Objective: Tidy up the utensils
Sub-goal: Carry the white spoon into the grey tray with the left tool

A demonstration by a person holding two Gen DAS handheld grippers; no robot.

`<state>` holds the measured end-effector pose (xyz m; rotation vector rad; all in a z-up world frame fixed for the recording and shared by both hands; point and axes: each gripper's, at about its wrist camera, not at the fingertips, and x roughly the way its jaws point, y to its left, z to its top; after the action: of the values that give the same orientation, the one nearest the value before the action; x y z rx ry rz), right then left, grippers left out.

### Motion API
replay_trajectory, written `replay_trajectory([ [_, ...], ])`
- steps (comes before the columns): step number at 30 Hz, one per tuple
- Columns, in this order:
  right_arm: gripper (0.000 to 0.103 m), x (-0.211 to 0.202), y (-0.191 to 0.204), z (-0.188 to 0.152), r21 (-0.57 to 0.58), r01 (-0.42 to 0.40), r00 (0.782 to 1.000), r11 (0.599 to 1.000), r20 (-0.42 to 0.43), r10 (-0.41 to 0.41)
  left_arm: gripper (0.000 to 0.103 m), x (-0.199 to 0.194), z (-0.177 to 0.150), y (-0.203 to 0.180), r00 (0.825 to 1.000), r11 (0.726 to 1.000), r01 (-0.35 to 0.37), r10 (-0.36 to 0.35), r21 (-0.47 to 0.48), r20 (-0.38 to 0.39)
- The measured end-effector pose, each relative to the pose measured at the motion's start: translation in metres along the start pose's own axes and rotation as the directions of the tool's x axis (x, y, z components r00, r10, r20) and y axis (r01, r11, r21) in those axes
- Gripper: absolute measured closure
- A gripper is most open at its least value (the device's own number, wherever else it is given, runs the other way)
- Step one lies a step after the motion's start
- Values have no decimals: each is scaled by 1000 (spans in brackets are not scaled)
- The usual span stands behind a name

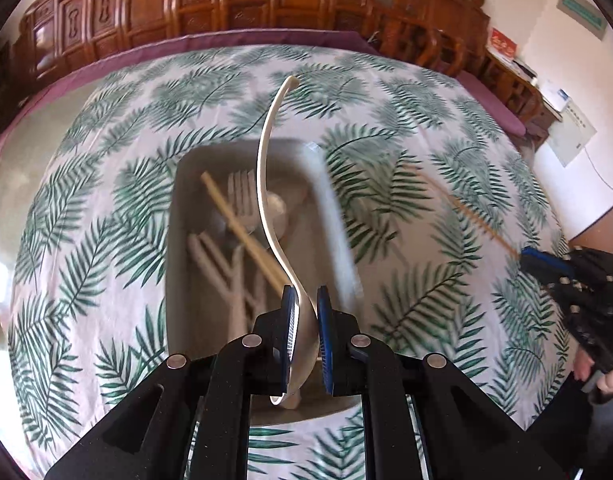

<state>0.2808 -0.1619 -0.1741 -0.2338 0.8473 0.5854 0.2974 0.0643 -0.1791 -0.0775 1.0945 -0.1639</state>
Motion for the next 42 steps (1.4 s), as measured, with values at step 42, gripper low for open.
replay_trajectory([
  [42,97,49,114,71,112,-146,989,983,25,144,81,-24,2,90,977,989,-65,90,-129,191],
])
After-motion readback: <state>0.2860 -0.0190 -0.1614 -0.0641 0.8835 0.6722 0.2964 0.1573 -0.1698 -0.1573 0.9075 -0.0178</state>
